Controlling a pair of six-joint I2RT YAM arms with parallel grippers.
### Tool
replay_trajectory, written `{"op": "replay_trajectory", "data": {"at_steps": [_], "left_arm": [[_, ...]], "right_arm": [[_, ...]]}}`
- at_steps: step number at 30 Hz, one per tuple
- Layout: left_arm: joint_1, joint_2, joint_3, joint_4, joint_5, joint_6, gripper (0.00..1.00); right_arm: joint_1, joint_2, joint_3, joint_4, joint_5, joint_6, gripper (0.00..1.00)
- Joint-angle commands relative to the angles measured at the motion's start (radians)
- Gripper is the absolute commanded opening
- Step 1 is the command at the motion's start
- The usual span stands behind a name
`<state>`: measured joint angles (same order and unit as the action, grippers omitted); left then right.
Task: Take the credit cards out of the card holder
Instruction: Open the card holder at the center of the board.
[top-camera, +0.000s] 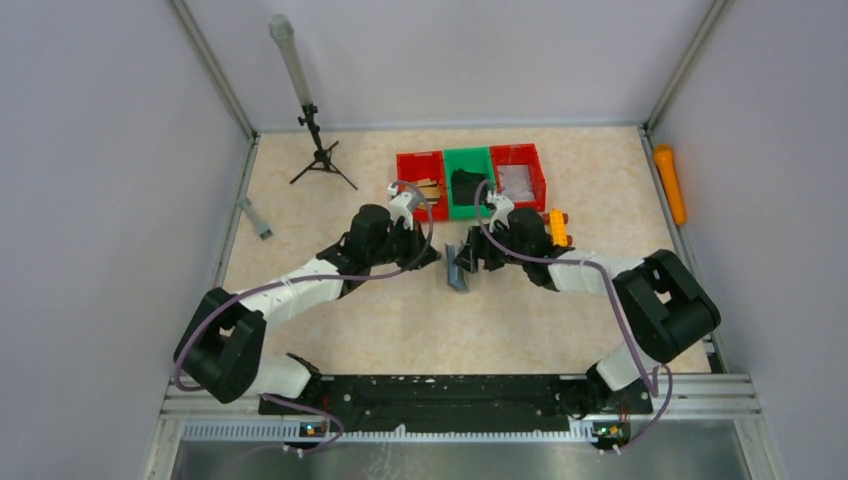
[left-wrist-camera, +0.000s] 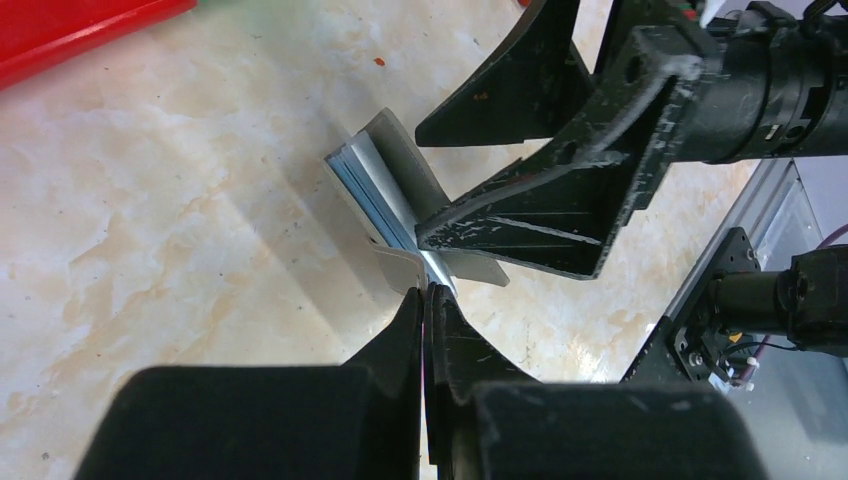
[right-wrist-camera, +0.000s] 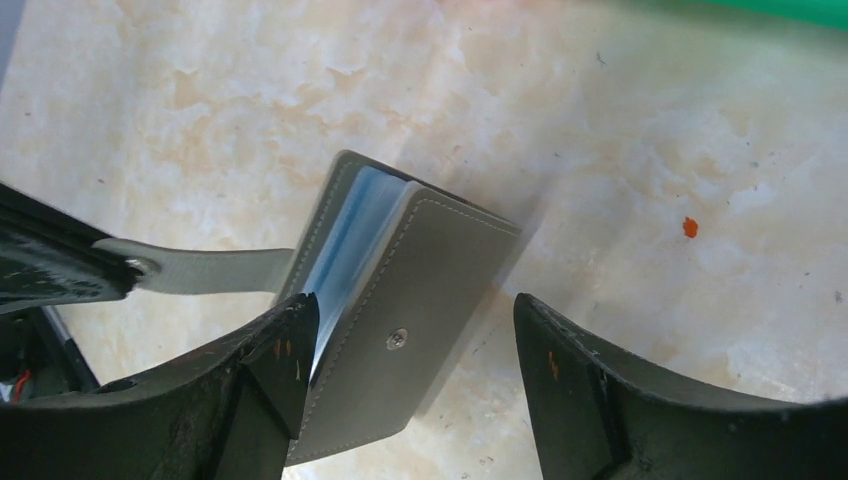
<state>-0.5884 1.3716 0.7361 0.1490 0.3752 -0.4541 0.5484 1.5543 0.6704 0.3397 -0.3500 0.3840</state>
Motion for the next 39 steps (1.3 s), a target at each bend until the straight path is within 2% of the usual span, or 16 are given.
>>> {"op": "replay_trajectory", "data": {"at_steps": [1, 10, 22, 26, 30, 35, 39], "left_arm": [[0.004, -0.043, -0.01, 0.055, -0.018, 0.004, 0.0], [0.006, -0.065, -0.022, 0.06, -0.03, 0.005, 0.0], [0.014, -0.063, -0.02, 0.034, -0.083, 0.005, 0.0], [0.018, -0.043, -0.001, -0.012, -0.13, -0.002, 0.0], [0.023, -0.014, 0.024, -0.053, -0.155, -0.004, 0.0], [0.028, 0.007, 0.042, -0.089, -0.19, -0.005, 0.0], [0.028, 0.021, 0.056, -0.109, -0.204, -0.001, 0.0]], "right_arm": [[0.016, 0.025, 0.065, -0.074, 0.066, -0.043, 0.71], [0.028, 0.054, 0.102, -0.147, 0.124, -0.068, 0.71], [0.035, 0.056, 0.125, -0.209, 0.218, -0.091, 0.5], [0.036, 0.056, 0.133, -0.233, 0.264, -0.087, 0.48], [0.036, 0.056, 0.143, -0.269, 0.336, -0.079, 0.57], [0.036, 0.036, 0.146, -0.306, 0.469, -0.052, 0.76], [0.036, -0.03, 0.109, -0.281, 0.547, -0.034, 0.8]]}}
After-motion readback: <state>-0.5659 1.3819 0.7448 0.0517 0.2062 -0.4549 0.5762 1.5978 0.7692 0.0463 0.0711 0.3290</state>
